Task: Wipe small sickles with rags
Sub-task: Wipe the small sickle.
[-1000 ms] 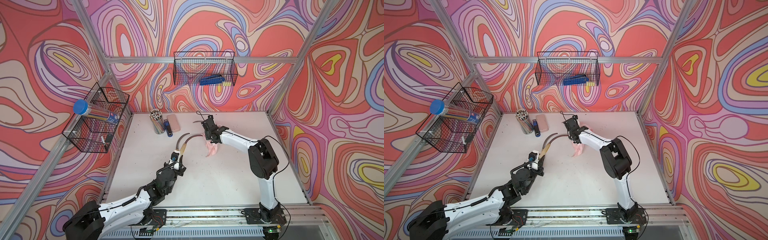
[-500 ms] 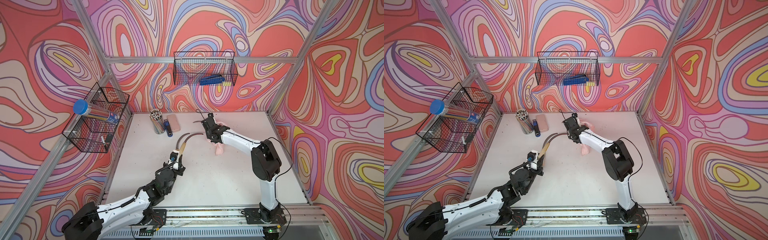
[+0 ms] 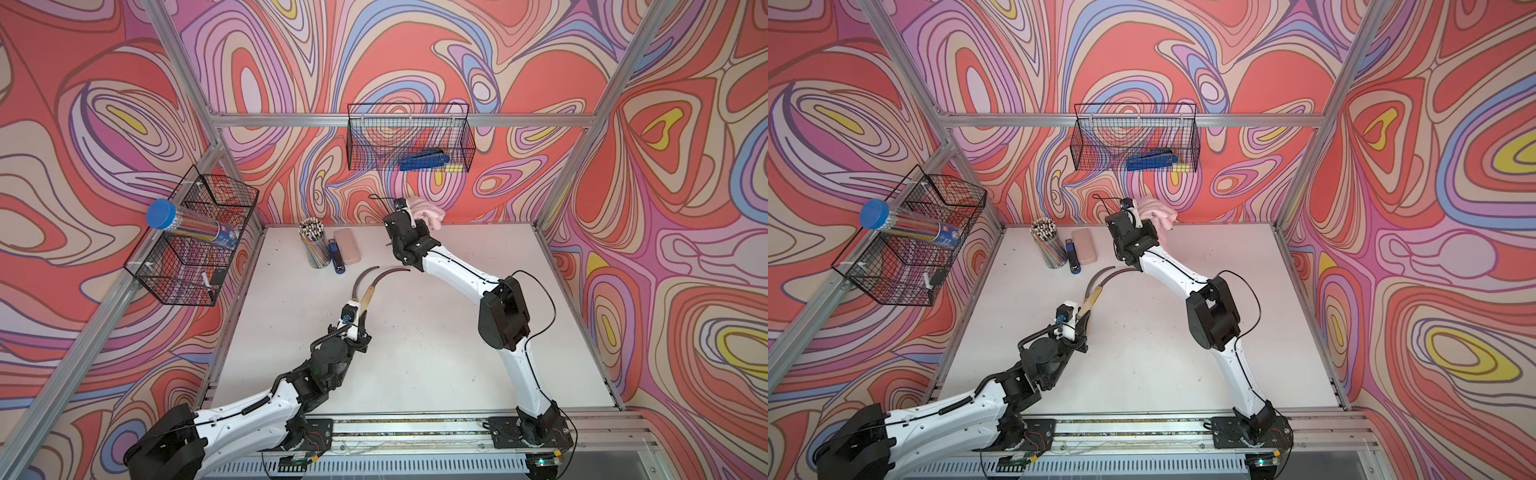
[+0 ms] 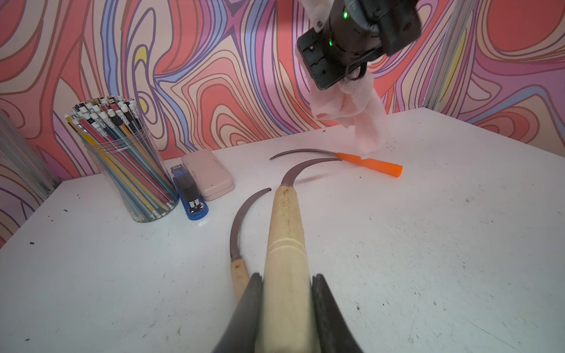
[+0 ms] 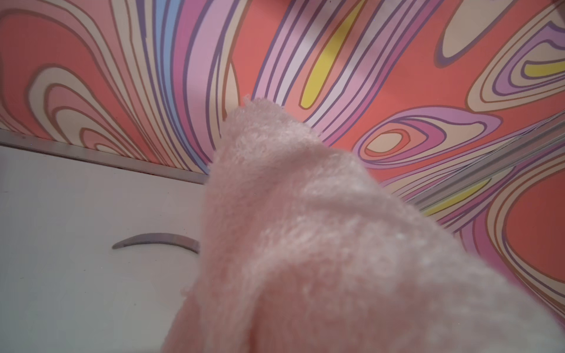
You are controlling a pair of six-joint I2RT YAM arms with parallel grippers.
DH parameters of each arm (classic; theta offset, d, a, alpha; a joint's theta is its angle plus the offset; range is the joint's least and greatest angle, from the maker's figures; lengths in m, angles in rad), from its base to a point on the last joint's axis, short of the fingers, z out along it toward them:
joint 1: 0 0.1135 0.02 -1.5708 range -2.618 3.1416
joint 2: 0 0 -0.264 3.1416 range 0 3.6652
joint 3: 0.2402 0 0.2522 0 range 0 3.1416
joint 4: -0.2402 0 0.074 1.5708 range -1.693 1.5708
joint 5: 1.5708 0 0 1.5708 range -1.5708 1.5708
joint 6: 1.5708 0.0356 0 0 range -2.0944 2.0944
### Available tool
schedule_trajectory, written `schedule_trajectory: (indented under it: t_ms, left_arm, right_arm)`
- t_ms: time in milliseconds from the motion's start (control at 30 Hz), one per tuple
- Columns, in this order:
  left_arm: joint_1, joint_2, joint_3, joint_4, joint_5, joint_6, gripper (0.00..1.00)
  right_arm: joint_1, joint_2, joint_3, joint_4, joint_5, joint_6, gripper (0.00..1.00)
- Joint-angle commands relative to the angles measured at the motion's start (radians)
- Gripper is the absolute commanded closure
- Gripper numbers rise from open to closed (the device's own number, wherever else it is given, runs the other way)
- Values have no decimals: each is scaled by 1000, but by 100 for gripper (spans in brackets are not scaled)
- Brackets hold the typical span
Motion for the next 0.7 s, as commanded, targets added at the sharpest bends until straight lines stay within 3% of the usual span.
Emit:
schedule_trajectory:
  t_ms: [0,133,233,667]
  left_arm:
    - [-3,-13,-6,43,4,-5,100]
    - [-4,-15,-6,47,4,-3,100]
    - [-4,-12,-7,49,8,-6,100]
    - [-3,-40,-15,35,1,-14,100]
  right_arm:
    - [-2,9,48,-72,-54,59,100]
    - [5,-64,-97,-26,-305,185,100]
    - [24,-117,-235,78,-385,214,100]
    - [107,-172,-417,231,-419,234,100]
